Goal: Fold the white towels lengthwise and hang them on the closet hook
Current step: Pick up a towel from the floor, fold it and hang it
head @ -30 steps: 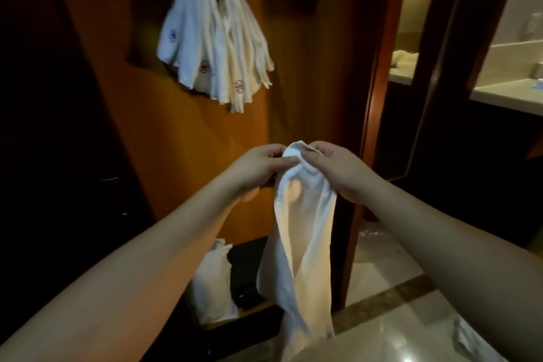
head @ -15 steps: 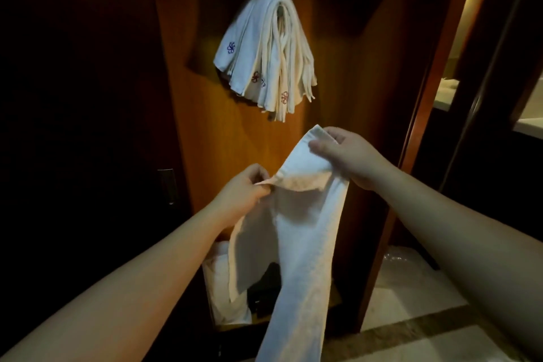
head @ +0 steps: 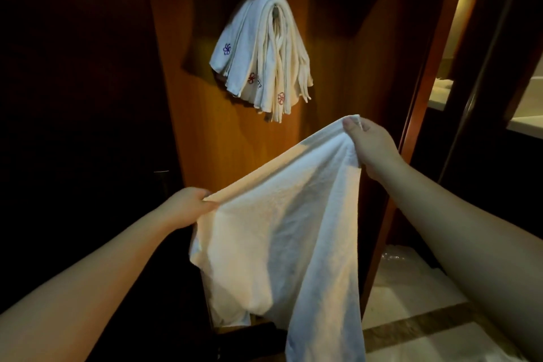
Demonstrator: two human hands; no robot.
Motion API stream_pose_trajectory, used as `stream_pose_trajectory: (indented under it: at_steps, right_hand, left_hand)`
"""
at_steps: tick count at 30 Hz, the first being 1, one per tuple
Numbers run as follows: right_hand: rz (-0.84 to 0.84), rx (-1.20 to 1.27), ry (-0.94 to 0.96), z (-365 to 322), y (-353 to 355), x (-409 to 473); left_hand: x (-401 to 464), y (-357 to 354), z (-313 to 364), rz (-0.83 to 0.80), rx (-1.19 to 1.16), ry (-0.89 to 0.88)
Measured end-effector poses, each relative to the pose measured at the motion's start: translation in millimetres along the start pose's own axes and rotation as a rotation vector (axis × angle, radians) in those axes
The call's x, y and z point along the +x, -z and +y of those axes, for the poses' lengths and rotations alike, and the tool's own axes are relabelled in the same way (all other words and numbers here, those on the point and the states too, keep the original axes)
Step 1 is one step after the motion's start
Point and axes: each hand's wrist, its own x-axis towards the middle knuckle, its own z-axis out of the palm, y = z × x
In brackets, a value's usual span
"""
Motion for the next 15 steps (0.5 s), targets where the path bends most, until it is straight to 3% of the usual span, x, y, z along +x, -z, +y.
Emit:
stream_pose_trajectory:
  at_steps: [5, 8, 11, 15]
  right_hand:
    - [0.086, 0.139, -0.152, 19.7, 12.7, 11.0]
    - [0.083, 0.254, -0.227, 30.7, 17.3, 15.1]
    - [0.079, 0.415, -0.352, 36.5, 19.2, 18.8]
    - [0.067, 0.551, -0.619, 47.0, 7.4, 17.6]
  left_hand:
    - [1.6, 10.6, -33.5, 0.08, -0.098, 0.111]
    - [-2.3, 14.7, -38.7, 0.113, -0.558, 0.167]
    - [-9.8, 18.8, -37.9, 0.177, -1.104, 0.104]
    - [-15.0, 14.3, -32.7, 0.125, -1.467, 0.067]
